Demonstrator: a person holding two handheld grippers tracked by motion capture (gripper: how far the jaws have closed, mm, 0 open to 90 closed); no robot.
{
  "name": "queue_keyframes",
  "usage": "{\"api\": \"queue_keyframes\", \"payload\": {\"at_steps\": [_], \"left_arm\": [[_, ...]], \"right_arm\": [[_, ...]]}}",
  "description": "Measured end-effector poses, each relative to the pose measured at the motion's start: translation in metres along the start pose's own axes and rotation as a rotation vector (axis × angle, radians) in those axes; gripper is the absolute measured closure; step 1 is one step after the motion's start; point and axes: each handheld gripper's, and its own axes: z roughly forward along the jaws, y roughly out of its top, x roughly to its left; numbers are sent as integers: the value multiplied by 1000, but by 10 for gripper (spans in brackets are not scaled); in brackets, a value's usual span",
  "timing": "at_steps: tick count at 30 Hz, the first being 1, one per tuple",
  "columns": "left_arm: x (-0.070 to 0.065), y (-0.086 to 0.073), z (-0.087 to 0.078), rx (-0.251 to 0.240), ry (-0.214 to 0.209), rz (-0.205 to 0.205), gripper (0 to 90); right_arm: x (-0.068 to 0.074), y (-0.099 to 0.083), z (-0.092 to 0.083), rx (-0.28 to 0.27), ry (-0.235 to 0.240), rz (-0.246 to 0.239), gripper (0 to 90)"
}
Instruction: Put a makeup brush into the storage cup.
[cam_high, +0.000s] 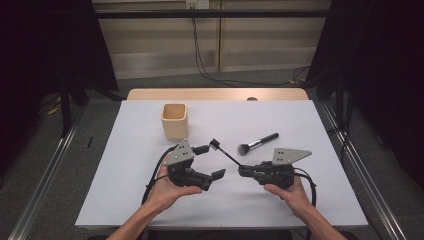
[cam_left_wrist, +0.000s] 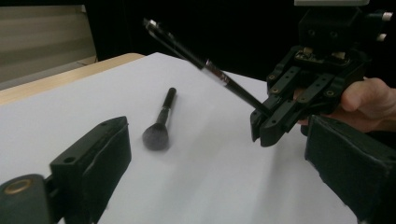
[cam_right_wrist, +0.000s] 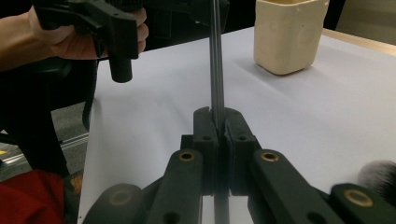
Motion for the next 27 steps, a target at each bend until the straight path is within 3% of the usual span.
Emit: {"api": "queue_keyframes", "payload": {"at_steps": [3,6,7,10,13,14,19,27], "left_arm": [[-1,2,3,-4,-6,10,164],[-2,0,6,-27,32,28,230],[-2,0,8,-17,37,30,209],[-2,0,10,-31,14,-3,280],[-2,0,12,-39,9,-1,347],[-1,0,12,-45,11,-3,422],[0,0,15,-57,18,-25,499],[3,0,19,-66,-26,-65,673]], "right_arm": [[0,1,1,-5,-1,3,858],[0,1,1,-8,-2,5,857],[-1,1,2,-7,-3,3,858],[0,1,4,-3,-3,1,858],[0,0,4,-2,-1,2,857],[-1,0,5,-1,-2,4,857],[0,0,5,-1,-1,-1,857],[-2,-2,6,1,-8,11,857]]}}
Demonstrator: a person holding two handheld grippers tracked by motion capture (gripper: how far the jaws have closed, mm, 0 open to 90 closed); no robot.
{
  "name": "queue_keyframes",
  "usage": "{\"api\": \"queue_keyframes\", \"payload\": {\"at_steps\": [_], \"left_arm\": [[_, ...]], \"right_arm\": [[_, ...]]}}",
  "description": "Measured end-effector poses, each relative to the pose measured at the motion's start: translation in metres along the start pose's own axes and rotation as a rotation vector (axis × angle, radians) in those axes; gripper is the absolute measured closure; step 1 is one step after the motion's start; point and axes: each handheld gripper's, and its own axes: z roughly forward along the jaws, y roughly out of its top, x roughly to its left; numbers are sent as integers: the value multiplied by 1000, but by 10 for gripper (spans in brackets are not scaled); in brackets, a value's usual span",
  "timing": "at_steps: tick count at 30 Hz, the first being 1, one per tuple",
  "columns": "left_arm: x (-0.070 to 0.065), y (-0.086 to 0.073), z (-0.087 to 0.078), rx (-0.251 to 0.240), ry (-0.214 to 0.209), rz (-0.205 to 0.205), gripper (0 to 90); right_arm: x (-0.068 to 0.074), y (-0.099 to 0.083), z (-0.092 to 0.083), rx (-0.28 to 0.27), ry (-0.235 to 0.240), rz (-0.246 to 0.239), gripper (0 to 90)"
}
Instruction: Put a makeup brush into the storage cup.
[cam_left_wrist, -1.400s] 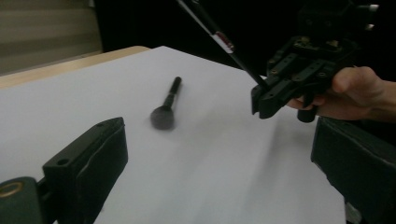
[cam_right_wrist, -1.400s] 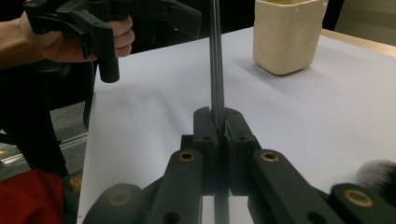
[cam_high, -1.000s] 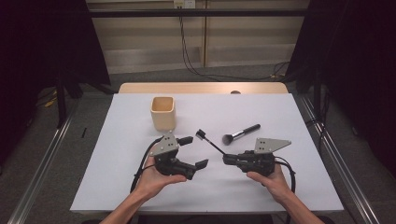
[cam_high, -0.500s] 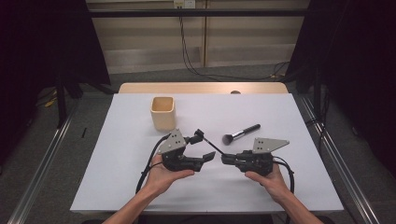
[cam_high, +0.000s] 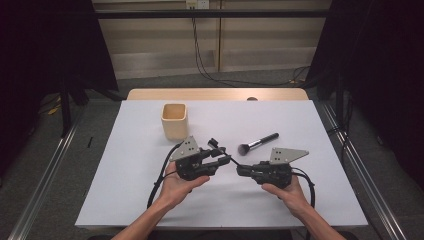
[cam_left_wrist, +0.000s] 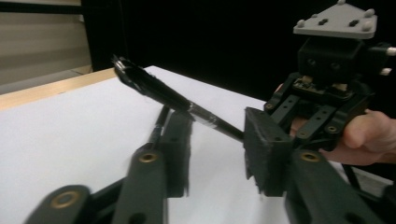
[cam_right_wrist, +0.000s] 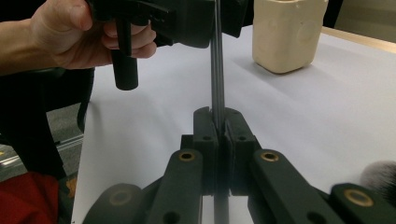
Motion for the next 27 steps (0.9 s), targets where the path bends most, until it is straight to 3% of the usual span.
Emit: {"api": "queue_keyframes", "payload": {"at_steps": [14,27], "left_arm": [[3,1,1,-22,-65,-86,739],[1,3,1,-2,-132,-144,825]], "right_arm": [[0,-2,3,25,1,-17,858],[3,-3,7,65,2,-50,855]]}}
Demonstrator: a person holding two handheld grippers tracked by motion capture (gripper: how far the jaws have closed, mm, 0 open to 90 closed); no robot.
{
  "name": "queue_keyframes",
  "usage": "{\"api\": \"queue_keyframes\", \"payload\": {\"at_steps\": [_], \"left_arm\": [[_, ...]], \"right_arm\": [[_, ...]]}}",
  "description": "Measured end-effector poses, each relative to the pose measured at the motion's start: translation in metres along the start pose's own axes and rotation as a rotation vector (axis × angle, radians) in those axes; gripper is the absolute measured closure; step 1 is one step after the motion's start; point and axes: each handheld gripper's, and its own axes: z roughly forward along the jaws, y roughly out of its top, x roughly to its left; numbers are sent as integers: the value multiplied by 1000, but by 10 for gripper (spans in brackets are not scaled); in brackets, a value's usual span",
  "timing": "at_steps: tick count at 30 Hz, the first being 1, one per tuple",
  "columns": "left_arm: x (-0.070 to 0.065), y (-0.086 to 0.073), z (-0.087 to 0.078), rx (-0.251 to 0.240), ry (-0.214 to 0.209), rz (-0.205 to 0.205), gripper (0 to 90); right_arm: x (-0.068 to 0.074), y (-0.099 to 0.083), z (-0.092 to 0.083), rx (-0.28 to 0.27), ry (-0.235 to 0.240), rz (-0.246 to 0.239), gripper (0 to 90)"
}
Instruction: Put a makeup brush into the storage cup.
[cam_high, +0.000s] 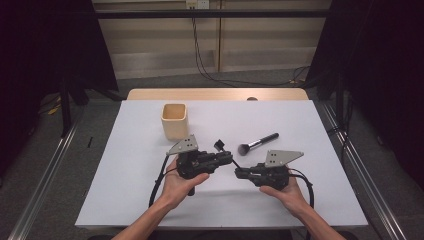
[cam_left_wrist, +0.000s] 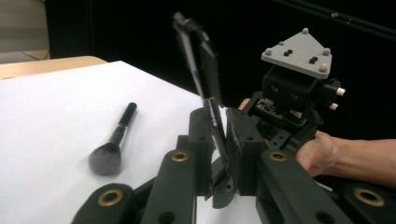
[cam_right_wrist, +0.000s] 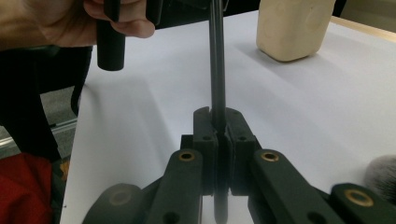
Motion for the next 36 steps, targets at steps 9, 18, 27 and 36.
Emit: {"api": "queue_keyframes", "payload": {"at_steps": [9,18,27,36], "left_arm": [[-9,3,3,1,0,37,858],[-8,3,1,-1,5,38,859],[-6,4,-1,4,25,36,858],[-4,6,-6,32,48,62,858]], "right_arm": [[-1,0,1,-5,-6,13,815],[0,1,2,-14,-11,18,710],[1,3,-2,-46,-19,35,495],[0,4,-5,-64,-53,53,299]]}}
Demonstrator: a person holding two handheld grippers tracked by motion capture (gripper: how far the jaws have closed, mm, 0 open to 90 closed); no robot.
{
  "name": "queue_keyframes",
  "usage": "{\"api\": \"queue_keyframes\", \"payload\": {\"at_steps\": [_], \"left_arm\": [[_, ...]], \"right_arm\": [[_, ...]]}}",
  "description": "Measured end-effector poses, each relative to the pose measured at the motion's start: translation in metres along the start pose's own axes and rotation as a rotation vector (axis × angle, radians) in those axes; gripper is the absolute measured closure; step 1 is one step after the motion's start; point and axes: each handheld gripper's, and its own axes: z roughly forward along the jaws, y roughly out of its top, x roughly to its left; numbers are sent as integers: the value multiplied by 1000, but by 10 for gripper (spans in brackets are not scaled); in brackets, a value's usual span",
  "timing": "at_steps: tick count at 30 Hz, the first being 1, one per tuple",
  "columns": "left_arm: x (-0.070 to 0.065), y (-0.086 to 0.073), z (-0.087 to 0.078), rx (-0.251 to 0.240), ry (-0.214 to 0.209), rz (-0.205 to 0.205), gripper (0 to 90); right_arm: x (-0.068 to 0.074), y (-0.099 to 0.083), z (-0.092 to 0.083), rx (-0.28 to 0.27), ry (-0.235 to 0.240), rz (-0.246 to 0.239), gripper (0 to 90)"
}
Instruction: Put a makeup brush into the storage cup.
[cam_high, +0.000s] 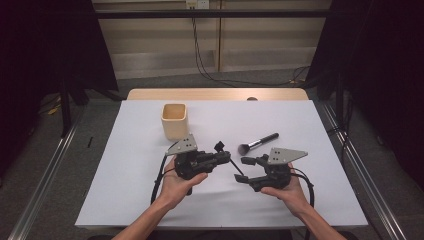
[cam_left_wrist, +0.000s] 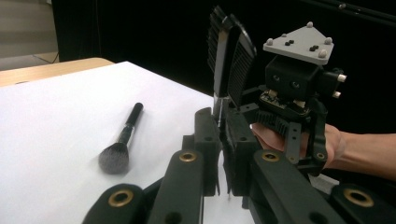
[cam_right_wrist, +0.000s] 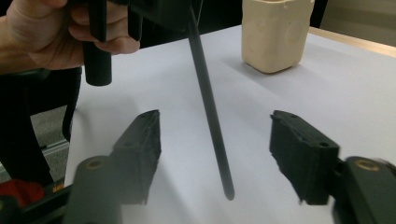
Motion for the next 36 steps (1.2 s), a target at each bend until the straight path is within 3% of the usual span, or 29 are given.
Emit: {"api": "queue_keyframes", "payload": {"at_steps": [6,10,15,23,30,36], "left_arm": [[0,1,-1,23,2,9,858],[2,2,-4,24,15,1,858],[5,4,-10,29,24,7,858],[9,8,-22,43,49,0,858],[15,10,-35,71,76,-15,858],[20,17,-49,92,102,4,858]], "right_arm": [[-1,2,-2,-20,-31,20,133],[-1,3,-3,-25,-88,41,12],[1,2,-5,-28,-158,18,7],[1,2,-8,-48,-178,14,6],[0,1,-12,-90,-249,2,2],[-1,-2,-17,-110,-289,12,4]]}}
